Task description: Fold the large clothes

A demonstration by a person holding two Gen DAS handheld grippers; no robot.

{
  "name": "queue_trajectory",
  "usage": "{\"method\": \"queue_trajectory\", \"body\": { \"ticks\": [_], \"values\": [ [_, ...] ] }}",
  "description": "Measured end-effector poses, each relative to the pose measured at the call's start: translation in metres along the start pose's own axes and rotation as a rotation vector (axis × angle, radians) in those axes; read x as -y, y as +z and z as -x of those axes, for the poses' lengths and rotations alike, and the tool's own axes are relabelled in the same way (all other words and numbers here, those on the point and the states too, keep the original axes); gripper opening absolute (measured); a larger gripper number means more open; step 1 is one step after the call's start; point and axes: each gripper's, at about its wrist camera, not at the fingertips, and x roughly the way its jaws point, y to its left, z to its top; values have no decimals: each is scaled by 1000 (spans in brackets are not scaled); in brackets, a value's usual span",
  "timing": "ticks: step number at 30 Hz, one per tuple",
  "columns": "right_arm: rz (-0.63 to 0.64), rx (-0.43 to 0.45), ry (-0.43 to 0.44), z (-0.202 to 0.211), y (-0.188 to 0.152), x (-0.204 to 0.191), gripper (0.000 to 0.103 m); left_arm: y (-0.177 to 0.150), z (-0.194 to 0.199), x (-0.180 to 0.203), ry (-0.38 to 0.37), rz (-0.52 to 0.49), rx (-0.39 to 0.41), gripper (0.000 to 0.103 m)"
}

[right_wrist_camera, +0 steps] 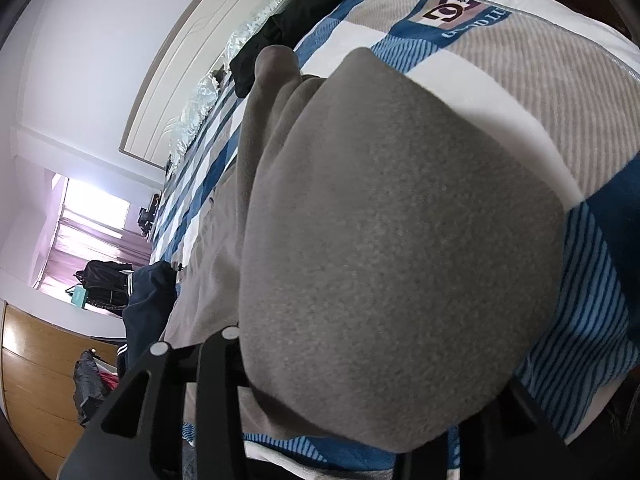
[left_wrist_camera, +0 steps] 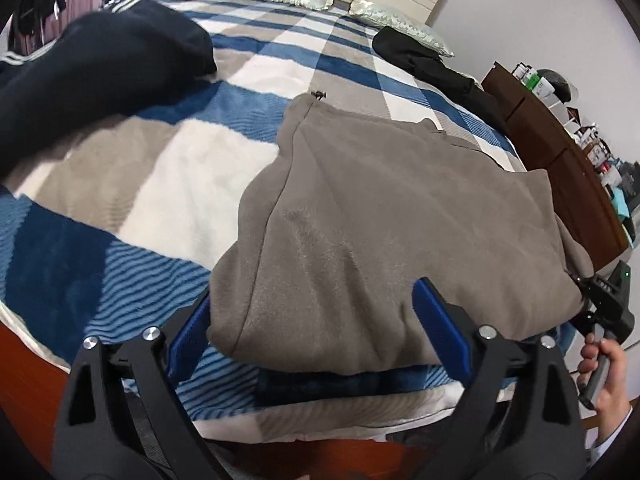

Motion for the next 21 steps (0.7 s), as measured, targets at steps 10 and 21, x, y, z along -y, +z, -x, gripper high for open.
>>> {"method": "queue_trajectory", "body": {
  "ticks": [10,21],
  "values": [
    [23,-4,34,-2,-2,-1,70,5,47,48,-57,-131,84,96],
    [-24,-9,91,-5,-1,9,85,-2,-4,132,-229,-206,17,96]
  ]
}}
